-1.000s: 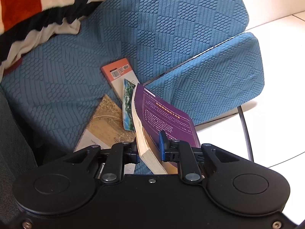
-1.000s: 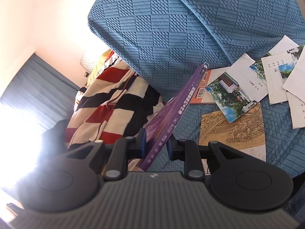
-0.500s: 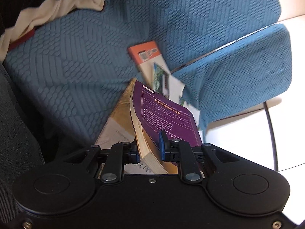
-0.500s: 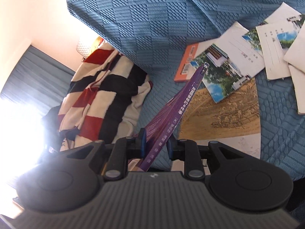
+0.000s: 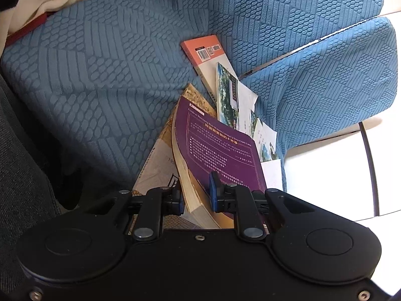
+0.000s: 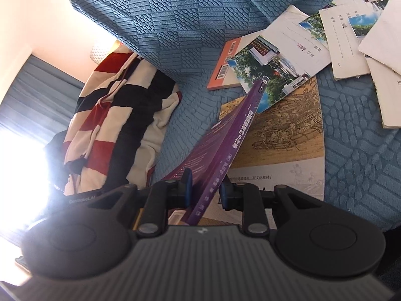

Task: Organize objects
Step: 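Lower the purple book flat onto the tan book with both grippers, then open both grippers to release the purple book, then raise both tools away from the stacked purple book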

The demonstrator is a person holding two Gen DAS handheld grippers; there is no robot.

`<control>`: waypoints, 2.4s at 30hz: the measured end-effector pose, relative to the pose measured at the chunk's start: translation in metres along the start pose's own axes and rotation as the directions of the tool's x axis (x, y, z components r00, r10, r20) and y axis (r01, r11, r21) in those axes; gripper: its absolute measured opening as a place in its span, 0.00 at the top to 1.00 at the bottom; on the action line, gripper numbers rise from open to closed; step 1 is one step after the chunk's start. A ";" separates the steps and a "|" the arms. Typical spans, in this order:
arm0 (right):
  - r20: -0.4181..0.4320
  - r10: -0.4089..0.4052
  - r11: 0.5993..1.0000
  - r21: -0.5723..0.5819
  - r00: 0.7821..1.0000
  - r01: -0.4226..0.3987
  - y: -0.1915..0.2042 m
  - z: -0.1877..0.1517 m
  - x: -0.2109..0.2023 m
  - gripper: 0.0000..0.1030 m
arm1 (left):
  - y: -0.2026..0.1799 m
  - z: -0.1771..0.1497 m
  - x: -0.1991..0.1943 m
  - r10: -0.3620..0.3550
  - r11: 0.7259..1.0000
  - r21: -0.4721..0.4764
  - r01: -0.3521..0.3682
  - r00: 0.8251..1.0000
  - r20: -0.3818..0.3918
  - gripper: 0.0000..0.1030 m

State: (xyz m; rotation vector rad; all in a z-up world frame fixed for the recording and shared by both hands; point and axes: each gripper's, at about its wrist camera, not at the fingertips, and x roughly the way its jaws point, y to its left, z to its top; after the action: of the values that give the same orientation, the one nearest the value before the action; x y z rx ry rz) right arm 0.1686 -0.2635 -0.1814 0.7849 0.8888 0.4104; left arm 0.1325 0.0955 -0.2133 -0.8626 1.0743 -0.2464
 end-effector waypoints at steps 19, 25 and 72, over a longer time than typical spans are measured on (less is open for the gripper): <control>-0.103 -0.183 0.983 -0.016 0.978 0.182 -0.018 -0.018 0.022 0.62 | 0.010 -0.014 0.033 0.141 0.989 0.060 -0.136 0.985 -0.102 0.78; -0.101 -0.323 0.946 -0.066 0.941 0.318 -0.007 -0.012 0.017 0.60 | 0.006 -0.017 0.032 0.185 0.979 0.107 -0.173 0.976 -0.113 0.75; 0.325 -0.348 0.803 -0.381 0.879 0.459 0.168 -0.048 -0.082 0.61 | -0.126 -0.027 -0.105 0.157 0.839 0.464 -0.284 0.943 0.293 0.74</control>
State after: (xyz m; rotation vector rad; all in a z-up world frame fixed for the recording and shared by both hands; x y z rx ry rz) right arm 0.0808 -0.1824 -0.0295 0.1918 0.6713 0.1200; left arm 0.0861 0.0584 -0.0582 -0.2816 0.8127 -0.2034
